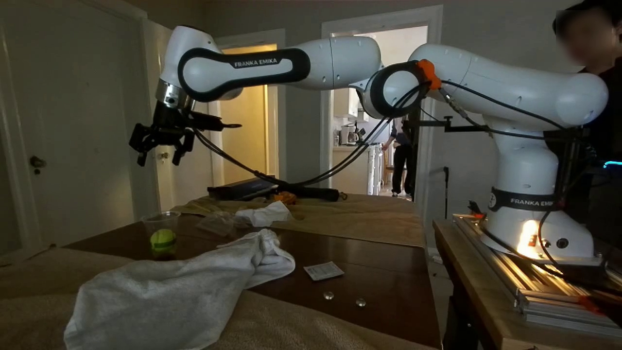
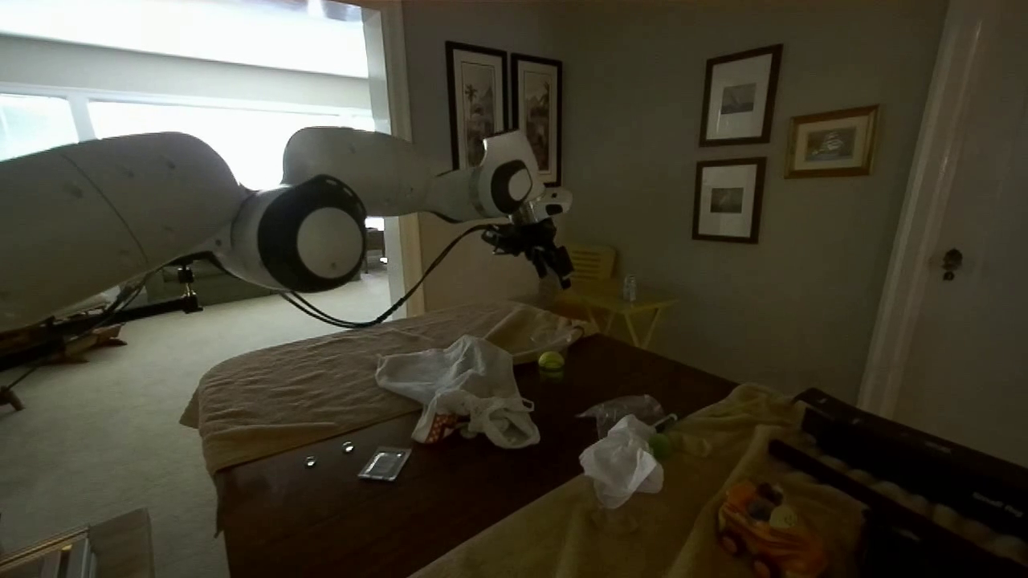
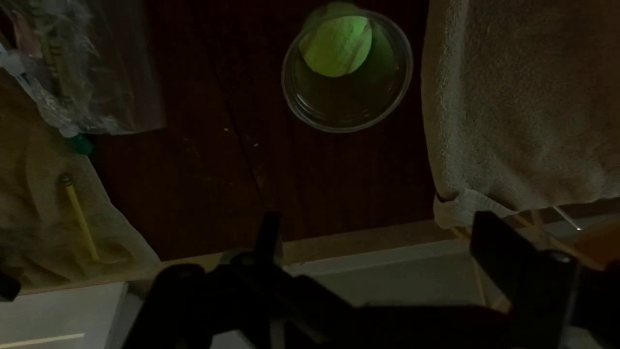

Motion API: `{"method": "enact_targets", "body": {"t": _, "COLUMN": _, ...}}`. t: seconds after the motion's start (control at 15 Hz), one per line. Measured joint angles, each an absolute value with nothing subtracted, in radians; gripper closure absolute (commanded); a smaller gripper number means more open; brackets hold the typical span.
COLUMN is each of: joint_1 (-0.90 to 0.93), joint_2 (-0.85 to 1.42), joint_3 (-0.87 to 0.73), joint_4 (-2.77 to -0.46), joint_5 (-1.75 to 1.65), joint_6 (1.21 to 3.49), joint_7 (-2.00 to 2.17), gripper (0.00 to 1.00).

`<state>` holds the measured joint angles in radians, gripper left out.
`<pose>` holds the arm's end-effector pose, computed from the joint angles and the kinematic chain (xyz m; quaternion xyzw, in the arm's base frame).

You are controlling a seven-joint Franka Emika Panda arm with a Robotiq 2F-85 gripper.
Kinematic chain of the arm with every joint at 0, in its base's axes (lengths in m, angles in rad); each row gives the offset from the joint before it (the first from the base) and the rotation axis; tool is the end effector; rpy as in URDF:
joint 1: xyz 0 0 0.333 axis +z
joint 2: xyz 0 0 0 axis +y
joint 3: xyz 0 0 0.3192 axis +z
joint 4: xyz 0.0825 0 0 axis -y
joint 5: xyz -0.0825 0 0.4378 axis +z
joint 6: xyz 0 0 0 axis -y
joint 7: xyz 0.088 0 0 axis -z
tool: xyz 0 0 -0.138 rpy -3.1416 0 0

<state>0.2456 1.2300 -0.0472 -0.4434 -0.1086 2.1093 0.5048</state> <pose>0.8885 0.1988 0.3123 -0.9673 0.1117 -0.2275 0.0091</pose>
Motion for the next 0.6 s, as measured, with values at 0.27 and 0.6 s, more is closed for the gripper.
{"method": "enact_targets", "body": {"t": 0.27, "joint_1": 0.228, "joint_2": 1.229, "joint_3": -0.015, "joint_4": -0.445, "joint_5": -0.081, "joint_6": 2.017, "joint_7": 0.407, "gripper": 0.00}}
{"method": "enact_targets", "body": {"t": 0.6, "joint_1": 0.231, "joint_2": 1.215, "joint_3": -0.008, "joint_4": -0.445, "joint_5": -0.081, "joint_6": 1.862, "joint_7": 0.347, "gripper": 0.00}}
